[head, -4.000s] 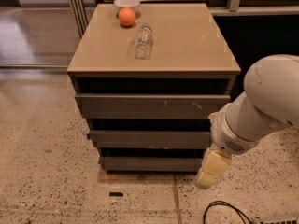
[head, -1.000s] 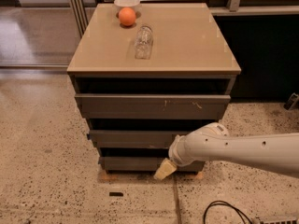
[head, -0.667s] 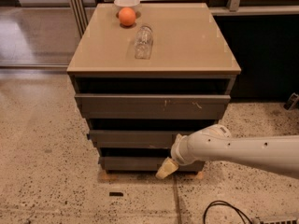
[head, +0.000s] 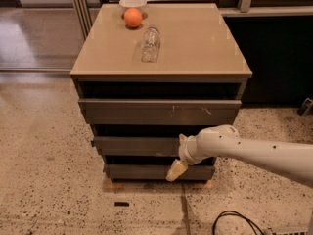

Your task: Open middle drawer

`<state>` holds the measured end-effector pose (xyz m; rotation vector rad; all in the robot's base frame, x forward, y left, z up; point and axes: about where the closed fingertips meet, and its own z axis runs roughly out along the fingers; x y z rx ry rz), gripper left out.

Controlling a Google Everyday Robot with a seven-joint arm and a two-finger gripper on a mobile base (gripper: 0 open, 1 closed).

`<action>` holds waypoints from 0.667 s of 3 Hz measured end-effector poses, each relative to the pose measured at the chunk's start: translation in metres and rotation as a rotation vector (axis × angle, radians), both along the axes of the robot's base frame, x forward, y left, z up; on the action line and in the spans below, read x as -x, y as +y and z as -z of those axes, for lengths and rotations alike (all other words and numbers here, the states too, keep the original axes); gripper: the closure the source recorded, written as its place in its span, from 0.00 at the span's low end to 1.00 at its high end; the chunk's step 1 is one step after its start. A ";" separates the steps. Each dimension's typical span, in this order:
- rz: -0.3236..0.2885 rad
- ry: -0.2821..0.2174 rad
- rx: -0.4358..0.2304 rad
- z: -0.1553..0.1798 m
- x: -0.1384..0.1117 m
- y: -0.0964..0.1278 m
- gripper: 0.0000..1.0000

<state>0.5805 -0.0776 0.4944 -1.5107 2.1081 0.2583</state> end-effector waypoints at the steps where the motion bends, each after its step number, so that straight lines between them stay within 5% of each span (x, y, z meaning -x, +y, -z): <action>1: -0.062 -0.036 0.023 -0.002 -0.003 -0.001 0.00; 2: -0.062 -0.035 0.023 -0.002 -0.003 -0.001 0.00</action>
Offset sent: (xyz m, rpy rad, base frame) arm 0.0037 -0.0017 0.0021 -0.0237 -0.0358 0.0612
